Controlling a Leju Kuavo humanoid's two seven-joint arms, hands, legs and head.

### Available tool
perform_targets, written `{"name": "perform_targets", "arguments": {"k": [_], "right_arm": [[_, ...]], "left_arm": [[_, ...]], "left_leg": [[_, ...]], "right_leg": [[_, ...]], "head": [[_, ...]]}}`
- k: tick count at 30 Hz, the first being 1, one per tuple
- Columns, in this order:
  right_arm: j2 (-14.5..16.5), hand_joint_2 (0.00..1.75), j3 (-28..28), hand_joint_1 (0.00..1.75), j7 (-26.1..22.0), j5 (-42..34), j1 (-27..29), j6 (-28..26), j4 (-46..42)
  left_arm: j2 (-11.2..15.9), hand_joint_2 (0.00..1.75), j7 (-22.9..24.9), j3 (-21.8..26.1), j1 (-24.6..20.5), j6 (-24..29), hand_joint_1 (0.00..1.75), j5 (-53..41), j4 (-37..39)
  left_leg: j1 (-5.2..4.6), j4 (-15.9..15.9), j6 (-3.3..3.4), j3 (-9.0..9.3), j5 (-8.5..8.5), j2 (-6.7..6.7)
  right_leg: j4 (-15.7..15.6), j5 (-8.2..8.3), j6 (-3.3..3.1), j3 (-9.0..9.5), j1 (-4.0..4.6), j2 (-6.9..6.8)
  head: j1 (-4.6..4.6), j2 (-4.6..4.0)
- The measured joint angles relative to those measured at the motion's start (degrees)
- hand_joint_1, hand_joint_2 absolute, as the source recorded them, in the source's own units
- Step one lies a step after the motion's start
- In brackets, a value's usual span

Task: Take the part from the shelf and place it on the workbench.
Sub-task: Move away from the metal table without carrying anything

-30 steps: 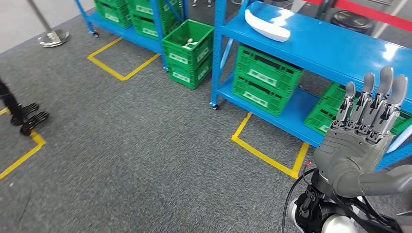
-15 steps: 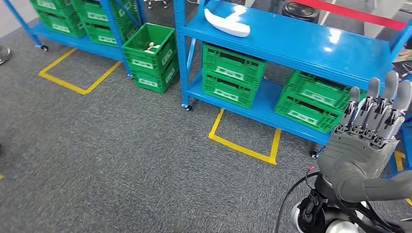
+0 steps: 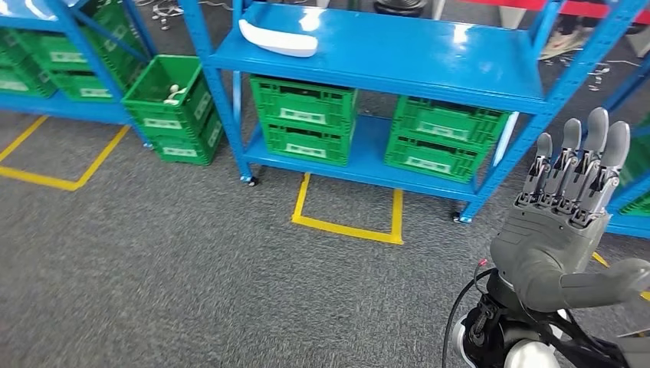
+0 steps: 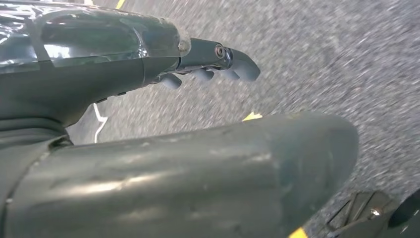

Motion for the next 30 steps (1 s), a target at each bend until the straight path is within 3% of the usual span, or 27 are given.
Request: {"name": "perform_targets", "arguments": {"k": [2, 4, 6, 7, 8, 10, 12, 13, 14, 16, 18, 19, 23, 30], "right_arm": [[0.0, 0.00, 0.0, 0.00, 0.0, -0.1, 0.0, 0.0, 0.1], [0.0, 0.00, 0.0, 0.00, -0.1, -0.3, 0.0, -0.1, 0.2], [0.0, 0.00, 0.0, 0.00, -0.1, -0.5, 0.2, -0.1, 0.3], [0.0, 0.00, 0.0, 0.00, -0.1, -0.5, 0.4, -0.1, 0.3], [0.0, 0.00, 0.0, 0.00, -0.1, -0.6, 0.5, -0.2, 0.4], [0.0, 0.00, 0.0, 0.00, 0.2, -0.8, 0.9, -0.3, 0.6], [0.0, 0.00, 0.0, 0.00, 0.8, -1.4, 1.8, -0.5, 1.1], [0.0, 0.00, 0.0, 0.00, 1.1, -1.9, 2.4, -0.6, 1.6], [0.0, 0.00, 0.0, 0.00, 1.3, -2.5, 3.0, -0.6, 2.1], [0.0, 0.00, -0.1, 0.00, 1.4, -3.6, 3.9, -0.7, 3.3], [0.1, 0.00, -0.3, 0.00, 1.3, -4.3, 4.6, -0.7, 4.4], [0.1, 0.00, -0.4, 0.00, 1.2, -4.4, 4.9, -0.7, 4.9], [0.1, 0.00, -0.6, 0.00, 1.1, -4.5, 5.6, -0.7, 6.3], [0.2, 0.00, -0.6, 0.00, 1.1, -4.5, 5.7, -0.8, 7.9]], "left_arm": [[0.1, 0.00, 0.1, -0.3, 0.0, 0.0, 0.00, 0.0, 0.0], [0.2, 0.00, 0.4, -0.5, 0.1, -0.1, 0.00, 0.1, 0.0], [0.2, 0.00, 0.7, -0.6, 0.1, -0.1, 0.00, 1.0, 0.0], [0.2, 0.00, 0.7, -0.7, 0.1, 0.0, 0.00, 1.8, 0.0], [0.2, 0.00, 0.7, -0.7, 0.1, 0.0, 0.00, 2.7, 0.0], [0.2, 0.00, 0.6, -0.7, 0.2, 0.0, 0.00, 4.3, 0.0], [0.1, 0.00, 0.4, -0.7, 0.3, 0.1, 0.00, 5.2, 0.0], [0.1, 0.00, 0.3, -0.7, 0.3, 0.2, 0.00, 5.4, 0.0], [0.0, 0.00, 0.3, -0.7, 0.3, 0.3, 0.00, 5.6, 0.0], [-0.2, 0.00, 0.2, -0.7, 0.2, 0.5, 0.00, 5.8, 0.0], [-0.5, 0.00, 0.2, -0.7, 0.0, 0.8, 0.00, 6.0, 0.0], [-0.6, 0.00, 0.2, -0.7, 0.0, 0.9, 0.00, 6.0, 0.0], [-0.7, 0.00, 0.1, -0.7, 0.1, 0.9, 0.00, 6.0, 0.0], [-0.8, 0.00, 0.1, -0.7, 0.1, 0.9, 0.00, 6.0, 0.0]], "left_leg": [[0.25, -6.9, 0.69, 2.47, 4.05, -3.79], [0.27, -10.2, 1.12, 3.84, 4.57, -5.95], [0.19, -11.2, 1.38, 4.42, 4.29, -4.33], [0.28, -11.6, 1.60, 4.73, 4.35, -3.41], [0.39, -12.0, 1.85, 5.11, 4.37, -2.39], [0.34, -12.3, 2.23, 5.83, 4.12, -0.22], [0.22, -12.3, 2.31, 6.24, 3.64, 1.75], [0.20, -12.3, 2.22, 6.42, 3.41, 2.51], [0.20, -12.3, 2.07, 6.66, 3.19, 3.08], [0.23, -12.4, 1.69, 7.23, 2.75, 3.74], [0.12, -12.3, 1.23, 7.38, 2.45, 3.92], [0.02, -12.2, 1.17, 7.32, 2.20, 3.83], [-0.07, -12.1, 2.10, 7.35, 2.12, 2.99], [0.03, -12.8, 1.04, 7.47, 2.43, 2.04]], "right_leg": [[0.1, -0.32, 0.30, 0.22, -0.15, 1.55], [0.2, -0.33, 1.01, -0.20, -0.56, 3.12], [0.1, -0.15, 1.84, -0.59, -0.86, 4.57], [0.3, -0.37, 2.21, -0.75, -0.79, 4.09], [1.5, -1.10, 2.56, -1.31, -0.68, 2.82], [7.4, -4.09, 3.23, -4.20, -0.63, -0.84], [14.2, -6.56, 3.75, -7.87, -0.88, -2.46], [15.4, -6.36, 3.89, -8.60, -0.99, -2.70], [14.3, -5.07, 3.93, -8.18, -1.08, -2.82], [7.1, -1.03, 3.62, -4.55, -1.15, -2.84], [1.0, 0.83, 3.05, -1.37, -0.94, -2.89], [-0.1, 0.80, 2.95, -0.80, -0.87, -2.98], [-0.3, 0.51, 3.03, -0.61, -0.76, -3.51], [-0.1, 0.04, 2.31, -0.60, -0.64, -4.22]], "head": [[-0.04, -0.01], [-0.12, -0.01], [-0.27, 0.00], [-0.16, 0.00], [0.13, 0.00], [0.81, -0.01], [1.08, -0.01], [1.12, -0.01], [1.16, -0.01], [1.26, -0.02], [1.22, -0.02], [1.19, -0.01], [0.48, 0.00], [-0.10, 0.00]]}}
